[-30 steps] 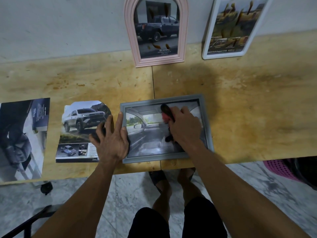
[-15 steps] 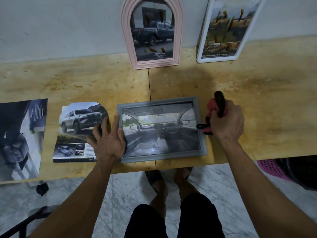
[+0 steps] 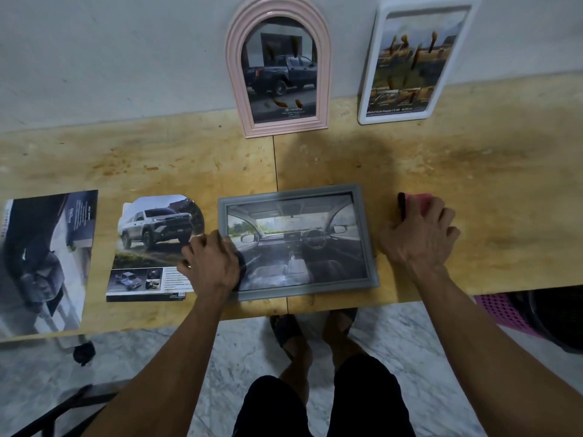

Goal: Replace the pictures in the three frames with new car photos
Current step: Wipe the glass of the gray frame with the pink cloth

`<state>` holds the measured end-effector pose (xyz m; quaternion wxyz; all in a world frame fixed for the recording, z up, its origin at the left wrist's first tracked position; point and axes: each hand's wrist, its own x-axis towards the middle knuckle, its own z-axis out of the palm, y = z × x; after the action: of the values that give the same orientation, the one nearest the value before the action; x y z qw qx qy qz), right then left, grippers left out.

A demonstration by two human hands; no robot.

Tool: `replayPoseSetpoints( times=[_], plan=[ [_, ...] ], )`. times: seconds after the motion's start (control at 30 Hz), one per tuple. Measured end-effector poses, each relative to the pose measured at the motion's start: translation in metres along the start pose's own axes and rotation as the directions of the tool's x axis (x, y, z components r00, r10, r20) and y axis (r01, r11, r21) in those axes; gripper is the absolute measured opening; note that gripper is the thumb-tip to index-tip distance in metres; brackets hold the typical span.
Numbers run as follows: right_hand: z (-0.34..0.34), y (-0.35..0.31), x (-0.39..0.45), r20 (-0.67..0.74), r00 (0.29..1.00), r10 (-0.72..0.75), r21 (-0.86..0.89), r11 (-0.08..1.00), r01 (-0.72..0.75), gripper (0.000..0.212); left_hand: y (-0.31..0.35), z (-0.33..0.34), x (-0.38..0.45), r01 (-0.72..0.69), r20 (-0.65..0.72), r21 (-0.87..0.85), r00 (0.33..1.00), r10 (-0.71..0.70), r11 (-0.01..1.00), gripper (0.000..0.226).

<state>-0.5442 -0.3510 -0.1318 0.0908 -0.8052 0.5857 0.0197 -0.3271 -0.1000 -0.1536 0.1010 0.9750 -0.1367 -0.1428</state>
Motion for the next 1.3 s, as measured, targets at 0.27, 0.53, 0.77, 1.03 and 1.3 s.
replayPoseSetpoints(
  times=[0.27, 0.53, 0.77, 1.03, 1.3],
  plan=[
    [0.025, -0.034, -0.033, 0.157, 0.985, -0.068, 0.3, 0.954, 0.018, 0.033, 0.006, -0.002, 0.002, 0.104, 0.032, -0.074, 0.994, -0.102, 0.992, 0.032],
    [0.042, -0.035, -0.033, 0.233, 0.971, 0.048, 0.517, 0.84, -0.165, 0.034, 0.008, -0.002, 0.009, 0.197, 0.067, -0.295, 0.98, -0.185, 0.935, 0.029],
    [0.042, -0.032, -0.032, 0.282, 0.951, 0.128, 0.661, 0.693, -0.289, 0.035, 0.011, -0.01, 0.018, 0.349, 0.238, -0.519, 0.936, -0.261, 0.78, 0.034],
    [0.029, -0.031, -0.044, 0.264, 0.955, 0.138, 0.774, 0.56, -0.295, 0.026, 0.006, -0.026, 0.012, 0.353, 0.238, -0.665, 0.936, -0.26, 0.659, 0.032],
    [-0.033, -0.057, -0.058, 0.191, 0.981, -0.01, 0.843, 0.514, -0.159, 0.025, -0.014, -0.089, -0.006, 0.274, 0.199, -0.843, 0.958, -0.205, 0.462, 0.034]
  ],
)
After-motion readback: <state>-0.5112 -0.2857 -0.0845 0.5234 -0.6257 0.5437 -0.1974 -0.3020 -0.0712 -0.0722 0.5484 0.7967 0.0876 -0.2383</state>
